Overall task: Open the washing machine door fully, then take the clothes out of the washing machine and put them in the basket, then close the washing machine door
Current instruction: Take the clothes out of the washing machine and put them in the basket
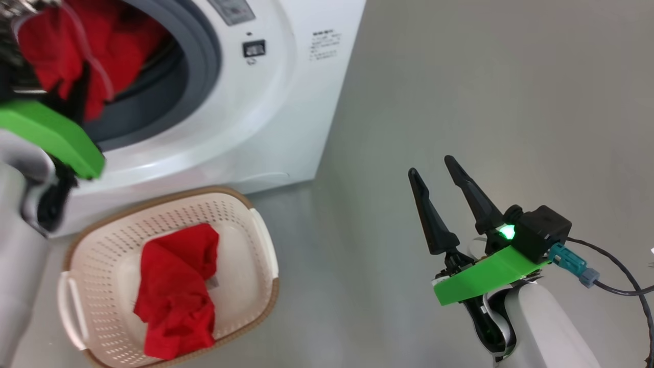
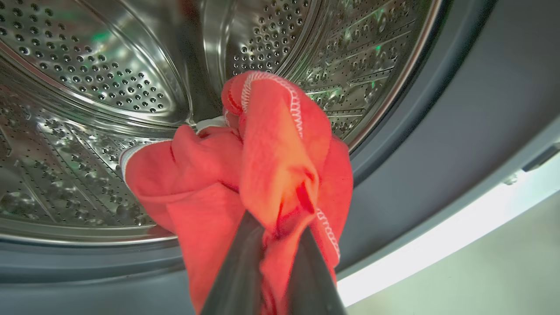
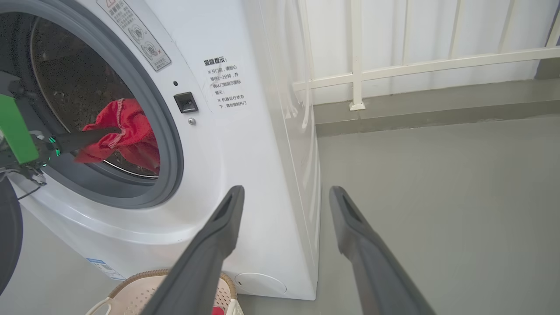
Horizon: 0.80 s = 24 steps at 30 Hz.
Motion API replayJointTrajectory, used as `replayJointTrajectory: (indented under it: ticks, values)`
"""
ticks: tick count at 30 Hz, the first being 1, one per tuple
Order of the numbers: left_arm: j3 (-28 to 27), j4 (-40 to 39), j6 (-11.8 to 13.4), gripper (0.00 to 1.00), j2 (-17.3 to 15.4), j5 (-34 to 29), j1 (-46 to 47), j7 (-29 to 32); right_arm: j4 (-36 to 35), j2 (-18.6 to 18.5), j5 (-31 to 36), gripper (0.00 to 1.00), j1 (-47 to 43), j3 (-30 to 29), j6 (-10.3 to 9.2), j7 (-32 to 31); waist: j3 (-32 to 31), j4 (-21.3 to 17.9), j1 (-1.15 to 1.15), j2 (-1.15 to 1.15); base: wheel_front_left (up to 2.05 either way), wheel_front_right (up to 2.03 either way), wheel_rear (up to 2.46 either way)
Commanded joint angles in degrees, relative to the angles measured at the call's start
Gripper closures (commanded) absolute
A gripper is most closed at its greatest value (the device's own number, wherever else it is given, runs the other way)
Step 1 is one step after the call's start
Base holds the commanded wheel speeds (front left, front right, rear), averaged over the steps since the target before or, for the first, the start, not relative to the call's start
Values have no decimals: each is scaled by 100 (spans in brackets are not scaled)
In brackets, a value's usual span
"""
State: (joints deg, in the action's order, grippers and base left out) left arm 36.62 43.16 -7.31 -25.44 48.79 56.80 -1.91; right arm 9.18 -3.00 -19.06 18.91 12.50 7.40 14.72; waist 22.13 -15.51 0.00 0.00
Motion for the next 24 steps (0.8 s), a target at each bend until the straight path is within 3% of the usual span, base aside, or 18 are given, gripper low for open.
replayJointTrajectory:
  ticks: [1,6,10,16,24]
  values:
    - [-114,-236,-17,100,-284,42,-49,-141,-88,13,116,0,-23,98,9,28,-303,257,0,0,0,0,0]
    - [-67,-822,-12,100,-397,70,-563,-519,27,13,128,0,-86,70,9,28,-588,443,0,0,0,0,0]
    - [-40,-1516,152,100,-542,-9,-1016,-747,119,13,133,0,-157,51,9,28,-770,622,0,0,0,0,0]
    - [-100,-2580,508,100,-771,-58,-1564,-901,210,13,128,0,-218,26,9,28,-950,857,0,0,0,0,0]
    - [-180,-4410,1187,100,-1215,-214,-2302,-888,349,13,157,0,-276,10,9,28,-1213,1153,0,0,0,0,0]
